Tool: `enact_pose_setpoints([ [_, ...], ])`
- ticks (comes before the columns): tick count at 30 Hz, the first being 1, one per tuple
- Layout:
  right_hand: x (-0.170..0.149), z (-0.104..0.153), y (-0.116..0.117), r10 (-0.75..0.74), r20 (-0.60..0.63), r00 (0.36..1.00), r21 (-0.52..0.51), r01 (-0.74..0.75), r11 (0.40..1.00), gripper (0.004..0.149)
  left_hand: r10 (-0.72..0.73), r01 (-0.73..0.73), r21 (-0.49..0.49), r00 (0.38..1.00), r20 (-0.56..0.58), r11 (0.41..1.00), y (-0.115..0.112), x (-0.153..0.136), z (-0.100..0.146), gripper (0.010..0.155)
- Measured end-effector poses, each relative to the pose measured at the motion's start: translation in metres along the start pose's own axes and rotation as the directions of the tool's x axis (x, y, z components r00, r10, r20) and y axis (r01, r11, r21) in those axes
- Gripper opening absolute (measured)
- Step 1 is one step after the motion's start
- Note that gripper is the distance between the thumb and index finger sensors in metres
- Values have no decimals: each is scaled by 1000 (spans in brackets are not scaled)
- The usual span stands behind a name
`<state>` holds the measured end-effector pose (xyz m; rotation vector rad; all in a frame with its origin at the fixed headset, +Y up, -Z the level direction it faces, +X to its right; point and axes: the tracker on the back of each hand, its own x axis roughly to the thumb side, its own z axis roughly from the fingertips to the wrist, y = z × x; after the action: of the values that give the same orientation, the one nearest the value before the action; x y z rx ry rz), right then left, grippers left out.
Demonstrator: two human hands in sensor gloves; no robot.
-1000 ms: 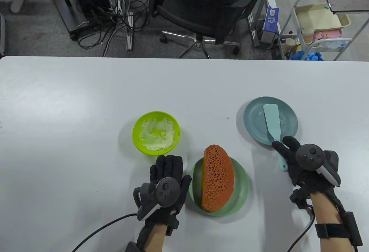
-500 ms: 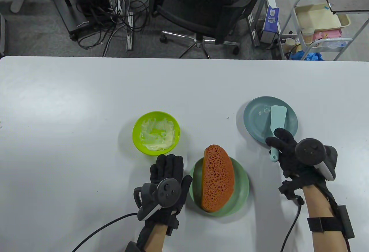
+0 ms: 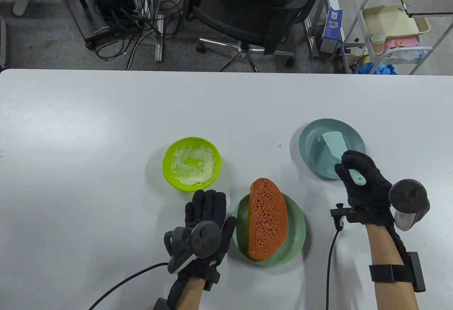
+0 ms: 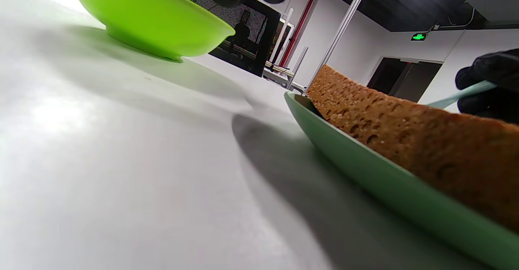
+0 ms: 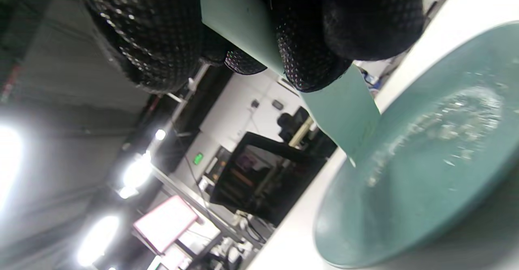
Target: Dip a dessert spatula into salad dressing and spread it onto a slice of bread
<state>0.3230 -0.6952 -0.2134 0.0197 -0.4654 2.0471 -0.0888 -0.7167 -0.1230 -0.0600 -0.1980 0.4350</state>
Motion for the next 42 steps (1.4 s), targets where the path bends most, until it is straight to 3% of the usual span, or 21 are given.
enact_pose_setpoints([
  [2, 6, 5, -4, 7, 37, 999, -22, -6, 1000, 45, -3, 3, -1, 1000, 3, 1000, 0, 1, 0, 70],
  [10, 30, 37, -28, -47, 142, 989, 3, 47, 999, 43, -9, 9, -3, 1000, 22, 1000, -1, 4, 1, 71],
  [17, 31, 73, -37, -322, 97, 942, 56, 318, 946, 42, -1, 1, 5, 1000, 28, 1000, -1, 5, 3, 72],
  [20, 29, 80, -36, -355, 89, 931, 87, 348, 933, 43, 7, -8, 16, 1000, 25, 1000, -1, 6, 4, 74],
  [25, 21, 85, -32, -431, 46, 901, 84, 426, 901, 44, 18, -19, 50, 999, 28, 999, 0, 8, 7, 77],
  [35, 21, 84, -38, -496, 43, 867, 62, 494, 867, 45, 35, -35, -22, 999, -37, 999, -6, 9, 4, 77],
  [42, 27, 82, -36, -596, 37, 802, 107, 589, 801, 47, -46, 45, -13, 996, -81, 999, -13, 11, -1, 73],
])
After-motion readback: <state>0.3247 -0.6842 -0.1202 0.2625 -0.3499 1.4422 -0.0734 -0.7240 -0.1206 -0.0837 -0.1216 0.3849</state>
